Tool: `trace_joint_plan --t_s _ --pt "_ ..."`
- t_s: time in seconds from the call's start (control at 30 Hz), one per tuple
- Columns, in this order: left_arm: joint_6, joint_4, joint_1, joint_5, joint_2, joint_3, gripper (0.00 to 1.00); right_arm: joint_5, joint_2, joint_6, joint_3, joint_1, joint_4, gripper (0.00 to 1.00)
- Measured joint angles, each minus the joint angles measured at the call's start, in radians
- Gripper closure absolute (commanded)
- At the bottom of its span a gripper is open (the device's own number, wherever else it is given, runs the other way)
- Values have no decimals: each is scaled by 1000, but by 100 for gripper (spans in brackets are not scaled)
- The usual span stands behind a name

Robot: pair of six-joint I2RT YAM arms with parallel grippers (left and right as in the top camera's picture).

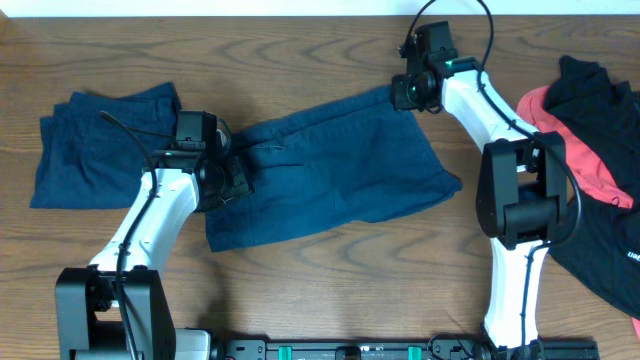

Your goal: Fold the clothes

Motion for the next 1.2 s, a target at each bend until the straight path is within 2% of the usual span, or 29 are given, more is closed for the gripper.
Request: trace_joint_plan --t_s 0.67,0.97,1.03,1.07,1.1,1.2 --pt "0 0 0 0 0 0 46 53 32 0 0 13 -19 54" --pt "0 0 0 0 0 0 46 59 32 -1 0 13 -19 69" --pt "0 0 0 0 0 0 46 57 32 -1 0 13 -19 79" --pt "0 0 0 0 0 0 46 56 32 7 0 13 -19 93" --pt "-1 0 0 0 0 0 46 55 32 0 0 13 -19 99" --pt "-3 0 0 0 0 0 46 48 32 3 0 13 -21 99"
